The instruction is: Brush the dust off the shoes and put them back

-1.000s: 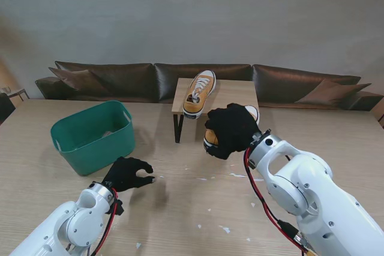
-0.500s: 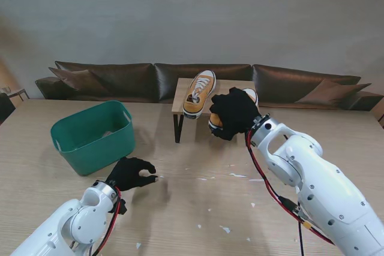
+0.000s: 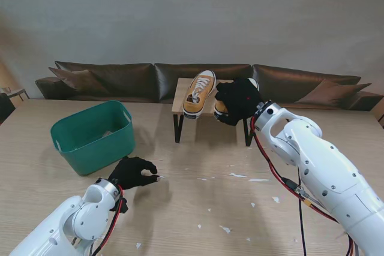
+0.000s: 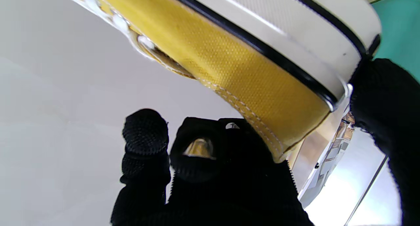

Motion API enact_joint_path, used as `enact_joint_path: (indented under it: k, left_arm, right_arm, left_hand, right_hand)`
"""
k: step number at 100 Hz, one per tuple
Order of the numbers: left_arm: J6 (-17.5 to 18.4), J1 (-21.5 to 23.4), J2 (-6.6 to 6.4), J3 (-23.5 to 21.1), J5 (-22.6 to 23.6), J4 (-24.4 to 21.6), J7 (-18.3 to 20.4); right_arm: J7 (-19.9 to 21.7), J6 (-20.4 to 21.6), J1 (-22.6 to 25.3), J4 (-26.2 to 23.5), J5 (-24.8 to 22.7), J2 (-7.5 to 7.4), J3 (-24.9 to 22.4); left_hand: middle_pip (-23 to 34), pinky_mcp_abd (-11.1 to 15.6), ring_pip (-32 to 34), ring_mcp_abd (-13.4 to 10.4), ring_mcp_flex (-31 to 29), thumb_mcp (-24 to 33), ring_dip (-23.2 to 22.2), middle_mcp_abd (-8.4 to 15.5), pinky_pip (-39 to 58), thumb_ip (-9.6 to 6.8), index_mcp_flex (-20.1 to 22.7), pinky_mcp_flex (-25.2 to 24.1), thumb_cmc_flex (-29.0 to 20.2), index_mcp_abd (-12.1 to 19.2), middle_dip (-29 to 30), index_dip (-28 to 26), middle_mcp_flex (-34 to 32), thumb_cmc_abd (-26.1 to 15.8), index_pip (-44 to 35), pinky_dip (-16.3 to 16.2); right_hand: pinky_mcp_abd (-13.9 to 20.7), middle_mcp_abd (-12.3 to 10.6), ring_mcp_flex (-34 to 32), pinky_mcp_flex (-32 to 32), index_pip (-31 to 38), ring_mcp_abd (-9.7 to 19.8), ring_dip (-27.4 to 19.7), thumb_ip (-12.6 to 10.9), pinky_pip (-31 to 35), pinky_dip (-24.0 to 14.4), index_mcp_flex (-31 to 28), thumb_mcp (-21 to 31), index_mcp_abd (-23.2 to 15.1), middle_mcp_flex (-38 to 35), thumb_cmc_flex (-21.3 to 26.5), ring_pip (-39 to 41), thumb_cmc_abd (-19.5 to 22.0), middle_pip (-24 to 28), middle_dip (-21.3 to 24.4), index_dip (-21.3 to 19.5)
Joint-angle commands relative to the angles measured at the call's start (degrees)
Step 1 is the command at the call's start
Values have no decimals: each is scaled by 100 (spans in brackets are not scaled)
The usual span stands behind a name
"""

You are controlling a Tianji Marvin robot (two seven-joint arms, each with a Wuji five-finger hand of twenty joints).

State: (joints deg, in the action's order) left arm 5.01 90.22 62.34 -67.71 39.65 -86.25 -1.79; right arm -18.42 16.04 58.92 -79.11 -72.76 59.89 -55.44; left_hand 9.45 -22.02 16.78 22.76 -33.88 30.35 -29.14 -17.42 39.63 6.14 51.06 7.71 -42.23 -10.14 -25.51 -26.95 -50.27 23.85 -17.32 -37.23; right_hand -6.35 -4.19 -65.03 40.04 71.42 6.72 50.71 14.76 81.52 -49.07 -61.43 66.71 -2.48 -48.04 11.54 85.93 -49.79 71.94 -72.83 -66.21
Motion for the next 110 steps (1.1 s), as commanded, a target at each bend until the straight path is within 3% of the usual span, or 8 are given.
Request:
enact_joint_path:
  k: [1,25,52,92,110]
  left_arm:
    - [-33,-28,11,26,-39,-8,138]
    - [-108,-154,20,130,-123,91,174]
    - [-256,-208,39,197,-195,117,164]
    - [-488,-344,79,346,-320,228,114]
    - [-541,-414,93,428,-377,299,99]
  right_arm:
    - [45,34,-100,-80,-50,-27,27]
    - [-198,28,-610,527,88,4,505]
    - [-803,-75,-1129,1246,338,107,1103]
    - [-1685,-100,-2028,2646,1003,418,2302]
    - [-1863,-96,-2325,3163,1248,543,2799]
  left_hand:
    - [-41,-65,-77,86,216,-131,37,-38,-119,-160,-3,-107,-38,-14,50,20,154,-176,28,-98]
    - [-42,-69,-77,83,221,-174,35,-46,-136,-165,2,-108,-45,-13,48,18,157,-220,27,-114]
    - [-43,-60,-79,89,236,-211,31,-51,-162,-170,22,-117,-60,-28,46,13,152,-252,21,-128]
    - [-49,-60,-86,105,254,-267,30,-68,-203,-176,56,-128,-94,-60,46,0,154,-286,7,-151]
    - [-49,-61,-82,94,250,-281,25,-79,-218,-179,62,-128,-97,-67,45,-5,150,-298,6,-165]
  right_hand:
    - [112,-670,48,-745,1442,199,7,-434,-86,24,-283,968,-469,319,802,16,198,-333,203,-404]
    - [119,-682,36,-763,1425,146,-16,-428,-52,40,-268,983,-484,331,815,-11,196,-288,303,-407]
    - [107,-632,64,-841,1363,111,-40,-413,-34,77,-161,891,-640,407,772,25,272,-286,465,-407]
    - [155,-621,55,-837,1351,109,-96,-327,20,138,-119,910,-671,464,842,32,169,-206,633,-319]
    - [139,-500,92,-882,1169,89,-131,-186,36,183,-156,953,-836,595,789,29,-228,-354,899,-108]
